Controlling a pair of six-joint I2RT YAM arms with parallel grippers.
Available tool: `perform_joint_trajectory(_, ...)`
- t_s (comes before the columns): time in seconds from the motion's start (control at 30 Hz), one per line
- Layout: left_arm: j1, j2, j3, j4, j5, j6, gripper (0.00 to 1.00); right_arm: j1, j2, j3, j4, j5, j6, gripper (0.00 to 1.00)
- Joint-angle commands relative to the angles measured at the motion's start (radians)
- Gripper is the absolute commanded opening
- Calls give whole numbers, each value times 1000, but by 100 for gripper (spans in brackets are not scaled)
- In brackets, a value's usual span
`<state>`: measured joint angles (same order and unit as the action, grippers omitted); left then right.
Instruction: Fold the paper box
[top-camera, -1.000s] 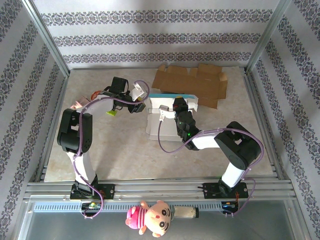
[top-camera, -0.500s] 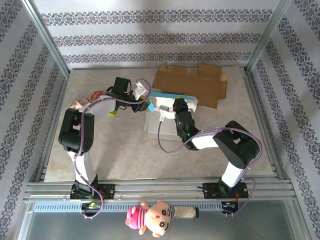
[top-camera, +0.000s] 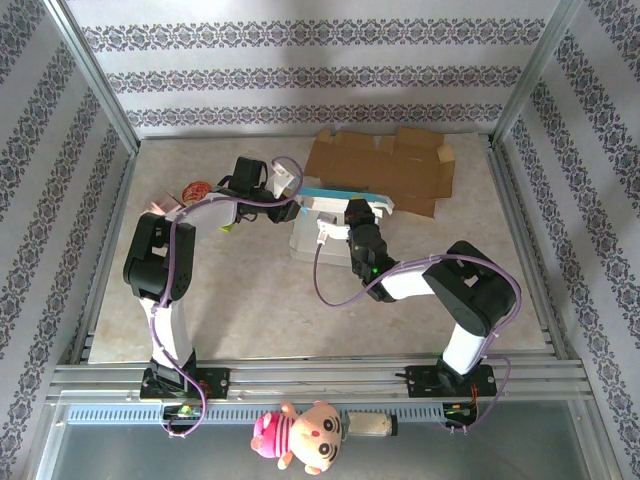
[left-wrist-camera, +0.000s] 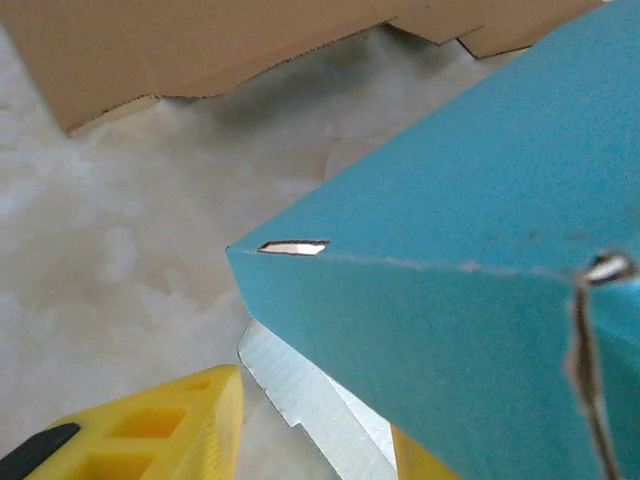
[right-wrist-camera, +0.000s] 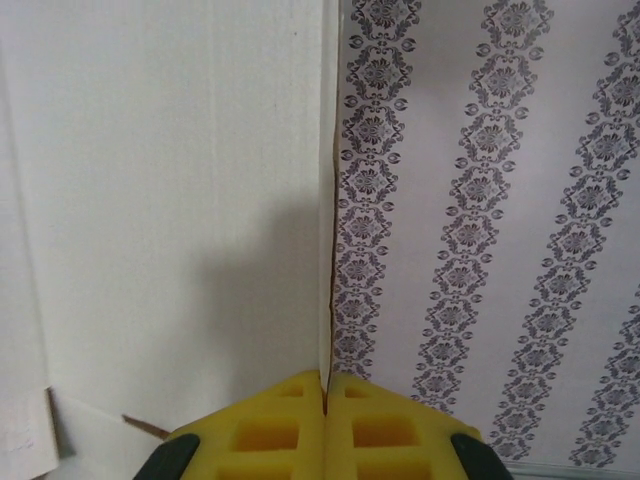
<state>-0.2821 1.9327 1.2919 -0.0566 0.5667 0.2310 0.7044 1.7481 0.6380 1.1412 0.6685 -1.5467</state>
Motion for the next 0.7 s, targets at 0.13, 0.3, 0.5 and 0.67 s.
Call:
perform_joint_trajectory(0.13,-46,29,15,119,-1,-49,45,-2,47,27,-52,-10,113,6)
perform_joint_trajectory(0.3,-49,44,39,128,-20,-39,47,-14,36,50,-145,-42,187,7)
perform_joint_trajectory(0.5,-55,63,70,118,-65,-26,39,-16,14,64,-283,-88,281,8)
perform_joint_trajectory(0.67,-57,74,66,133,-93,-27,30,-27,-5,78,-387,-109,359,11)
